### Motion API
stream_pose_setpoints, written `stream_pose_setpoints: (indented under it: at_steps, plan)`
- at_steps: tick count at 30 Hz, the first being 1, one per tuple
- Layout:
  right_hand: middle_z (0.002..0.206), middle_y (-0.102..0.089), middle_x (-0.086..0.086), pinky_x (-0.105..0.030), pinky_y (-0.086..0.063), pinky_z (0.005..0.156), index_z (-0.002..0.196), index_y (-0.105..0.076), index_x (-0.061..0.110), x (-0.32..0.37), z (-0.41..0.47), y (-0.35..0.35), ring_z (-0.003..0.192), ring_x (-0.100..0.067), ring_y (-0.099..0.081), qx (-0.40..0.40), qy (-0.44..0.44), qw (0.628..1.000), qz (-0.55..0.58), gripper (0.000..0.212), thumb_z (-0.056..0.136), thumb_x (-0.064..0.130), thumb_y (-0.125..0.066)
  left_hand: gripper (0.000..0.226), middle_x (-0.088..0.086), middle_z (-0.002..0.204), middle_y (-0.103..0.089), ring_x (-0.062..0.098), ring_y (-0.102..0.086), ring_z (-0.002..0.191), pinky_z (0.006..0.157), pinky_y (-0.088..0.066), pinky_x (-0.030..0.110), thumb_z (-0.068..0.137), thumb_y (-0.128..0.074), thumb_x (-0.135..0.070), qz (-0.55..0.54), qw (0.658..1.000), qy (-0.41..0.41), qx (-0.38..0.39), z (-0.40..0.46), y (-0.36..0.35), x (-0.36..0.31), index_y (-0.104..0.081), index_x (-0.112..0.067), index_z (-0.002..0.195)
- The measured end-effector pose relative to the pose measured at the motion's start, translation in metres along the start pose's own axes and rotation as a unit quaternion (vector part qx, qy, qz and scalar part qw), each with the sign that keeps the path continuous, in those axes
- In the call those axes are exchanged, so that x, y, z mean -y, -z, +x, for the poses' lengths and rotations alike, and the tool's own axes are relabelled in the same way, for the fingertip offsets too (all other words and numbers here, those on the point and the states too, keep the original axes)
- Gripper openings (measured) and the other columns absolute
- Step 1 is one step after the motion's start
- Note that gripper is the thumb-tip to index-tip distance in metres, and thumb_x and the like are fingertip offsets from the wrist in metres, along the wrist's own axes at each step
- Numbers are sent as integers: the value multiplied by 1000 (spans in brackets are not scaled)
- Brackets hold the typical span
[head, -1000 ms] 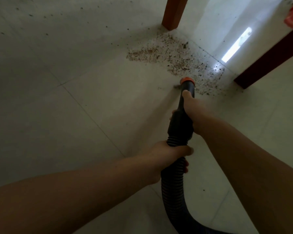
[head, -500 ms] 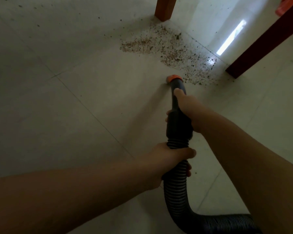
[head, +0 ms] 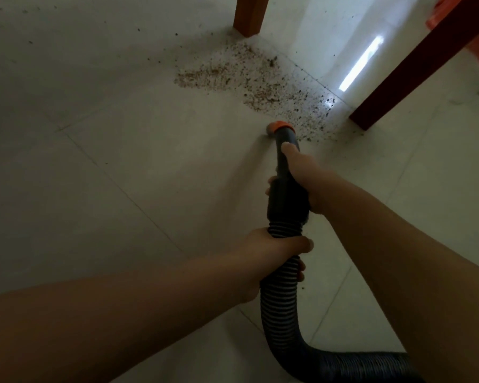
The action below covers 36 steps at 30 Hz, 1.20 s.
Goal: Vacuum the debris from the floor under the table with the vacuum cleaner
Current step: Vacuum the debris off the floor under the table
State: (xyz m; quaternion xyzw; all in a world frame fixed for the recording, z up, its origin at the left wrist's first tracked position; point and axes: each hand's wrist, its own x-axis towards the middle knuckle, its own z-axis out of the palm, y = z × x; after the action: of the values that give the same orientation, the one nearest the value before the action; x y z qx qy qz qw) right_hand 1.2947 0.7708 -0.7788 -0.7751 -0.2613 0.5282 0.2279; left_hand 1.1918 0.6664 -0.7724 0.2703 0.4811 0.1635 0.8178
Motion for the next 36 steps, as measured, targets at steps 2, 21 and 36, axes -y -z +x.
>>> stream_pose_setpoints:
  at_steps: [2,21,36]
  plan:
    - [105,-63,-22,-51,-53,94,121,-46,0,-6,5,22,97,-38,-65,-27,-12,999,35,55,96,49,-43,11,5,69,-61,14,-60,57,51,-53,20,85,-67,-20,25,999,8,22,8,-11,-4,-57,-15,85]
    - [108,-65,-24,-52,-55,89,101,-39,6,16,34,22,95,-40,-67,-24,13,1000,8,47,95,53,-43,12,5,66,-62,15,-61,55,50,-54,22,84,-69,-18,-26,999,-18,-19,43,-14,-17,-59,-11,82]
    - [114,-64,-22,-51,-53,92,138,-35,6,-22,41,119,100,-39,-65,-170,-33,976,133,64,95,53,-44,15,5,67,-56,13,-55,54,44,-49,17,87,-65,-20,109,990,10,93,78,-71,-25,-53,-13,82]
